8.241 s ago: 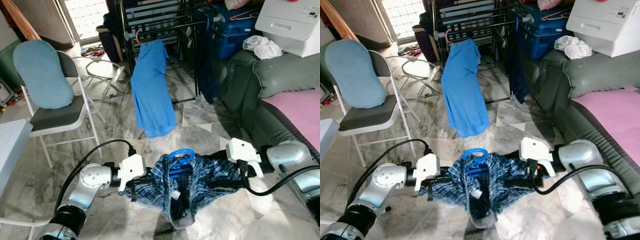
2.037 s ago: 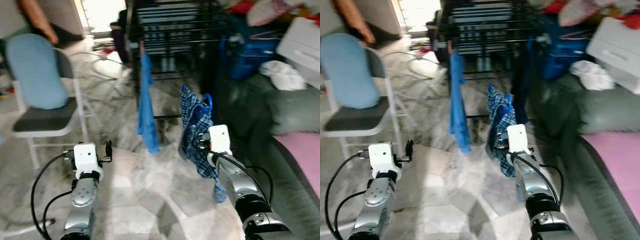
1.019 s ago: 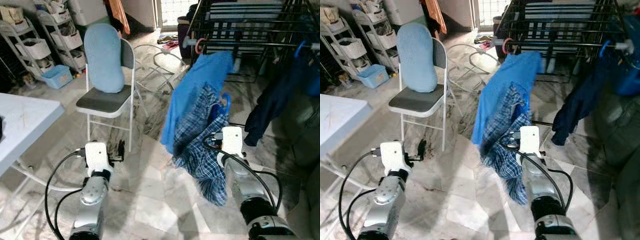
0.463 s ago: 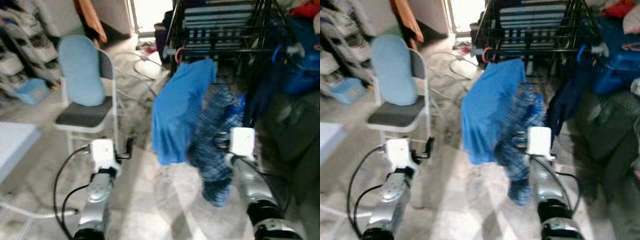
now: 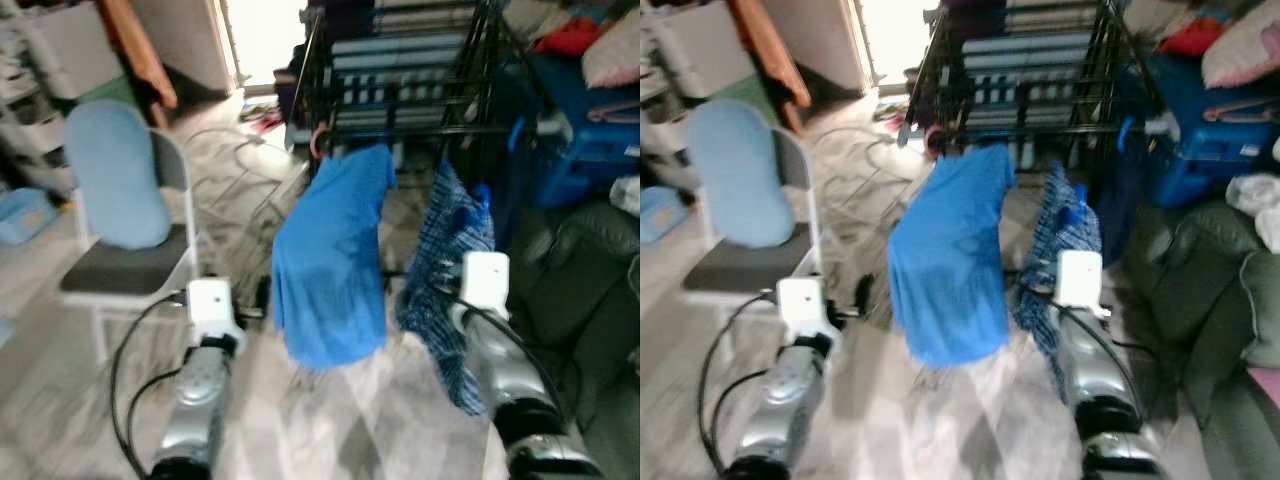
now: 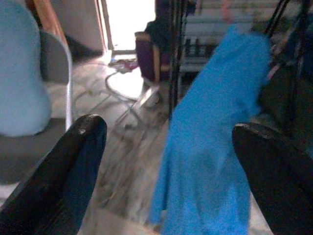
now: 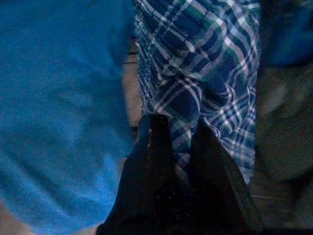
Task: Hang hanger
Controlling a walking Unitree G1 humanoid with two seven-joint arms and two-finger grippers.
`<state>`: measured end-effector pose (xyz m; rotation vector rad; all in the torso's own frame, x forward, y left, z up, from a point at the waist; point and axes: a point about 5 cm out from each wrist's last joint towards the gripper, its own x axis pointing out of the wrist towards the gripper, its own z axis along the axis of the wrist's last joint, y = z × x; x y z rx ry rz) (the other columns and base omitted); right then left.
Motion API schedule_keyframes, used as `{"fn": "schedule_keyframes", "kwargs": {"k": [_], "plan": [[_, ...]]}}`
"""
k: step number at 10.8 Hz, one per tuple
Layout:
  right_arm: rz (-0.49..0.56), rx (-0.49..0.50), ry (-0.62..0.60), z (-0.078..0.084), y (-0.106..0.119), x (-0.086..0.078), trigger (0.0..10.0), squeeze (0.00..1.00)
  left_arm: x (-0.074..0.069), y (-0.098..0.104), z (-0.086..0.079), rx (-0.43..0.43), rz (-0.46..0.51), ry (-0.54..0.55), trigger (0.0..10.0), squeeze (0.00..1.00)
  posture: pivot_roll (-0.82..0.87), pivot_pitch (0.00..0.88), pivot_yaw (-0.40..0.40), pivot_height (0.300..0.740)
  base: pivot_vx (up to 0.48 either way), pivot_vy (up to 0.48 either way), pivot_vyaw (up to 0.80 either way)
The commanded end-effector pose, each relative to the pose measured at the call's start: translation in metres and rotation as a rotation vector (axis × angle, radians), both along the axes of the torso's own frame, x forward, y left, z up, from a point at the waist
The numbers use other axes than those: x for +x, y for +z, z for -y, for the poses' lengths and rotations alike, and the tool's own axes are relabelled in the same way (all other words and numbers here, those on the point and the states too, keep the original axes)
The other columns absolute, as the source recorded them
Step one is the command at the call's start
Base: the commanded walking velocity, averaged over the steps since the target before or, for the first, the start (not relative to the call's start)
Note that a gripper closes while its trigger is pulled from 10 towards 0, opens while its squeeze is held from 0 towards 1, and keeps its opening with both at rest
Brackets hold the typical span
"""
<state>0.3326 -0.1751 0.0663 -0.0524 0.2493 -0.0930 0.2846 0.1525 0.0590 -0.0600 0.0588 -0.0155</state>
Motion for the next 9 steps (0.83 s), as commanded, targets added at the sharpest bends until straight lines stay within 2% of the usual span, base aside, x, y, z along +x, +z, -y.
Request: {"fn": "schedule_keyframes", "kwargs": {"k": [1, 9], "plan": [[0.032, -0.003, 0.025, -0.0034, 0.0089, 0.0049, 10.0, 0.0, 0.0017, 0.0025, -0.0018, -0.01, 0.007, 0.002, 10.0, 0.0, -0.15, 0.0, 0.102, 0.74, 0.42, 0.0, 0.0], [-0.015, 0.034, 0.058, -0.0079, 0.0012, 0.0025, 10.0, 0.0, -0.0012, 0.0, -0.0002, 0.006, -0.007, -0.01, 10.0, 0.0, -0.14, 0.0, 0.101, 0.74, 0.398, 0.269, 0.0]]}}
